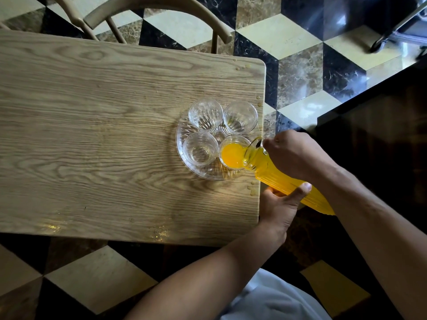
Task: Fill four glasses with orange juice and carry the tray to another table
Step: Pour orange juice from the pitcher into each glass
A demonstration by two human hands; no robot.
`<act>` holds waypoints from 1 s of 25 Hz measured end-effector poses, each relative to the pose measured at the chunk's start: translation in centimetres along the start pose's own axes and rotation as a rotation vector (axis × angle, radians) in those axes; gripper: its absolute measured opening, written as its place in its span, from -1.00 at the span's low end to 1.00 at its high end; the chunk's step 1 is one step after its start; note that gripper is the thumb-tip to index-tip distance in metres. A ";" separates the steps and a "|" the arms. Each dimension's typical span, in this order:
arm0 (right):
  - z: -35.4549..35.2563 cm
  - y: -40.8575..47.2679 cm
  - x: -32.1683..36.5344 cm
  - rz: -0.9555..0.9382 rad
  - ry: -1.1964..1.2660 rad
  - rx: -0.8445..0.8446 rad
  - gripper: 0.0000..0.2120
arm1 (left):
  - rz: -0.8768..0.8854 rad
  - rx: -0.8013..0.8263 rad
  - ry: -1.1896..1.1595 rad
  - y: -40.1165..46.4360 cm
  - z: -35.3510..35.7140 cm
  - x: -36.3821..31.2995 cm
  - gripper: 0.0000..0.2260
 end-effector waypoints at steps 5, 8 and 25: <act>-0.2 0.0 0.1 -0.010 0.018 -0.001 -0.57 | -0.017 0.005 0.002 0.2 -0.2 0.0 -0.25; -0.7 -0.4 0.1 -0.006 0.136 -0.034 -0.55 | -0.009 0.007 -0.025 0.4 -0.7 -0.1 -0.32; -4.6 -0.9 0.4 -0.073 0.460 -0.084 -0.50 | 0.108 -0.153 0.004 3.7 -1.3 -3.6 -0.47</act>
Point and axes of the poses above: each hand's wrist, its own y-axis towards the middle knuckle, its own z-axis out of the palm, x = y × z, the point moved 9 cm from there along y, towards the middle knuckle, and after that the axes turned 10 degrees about y, right-handed, at the moved point
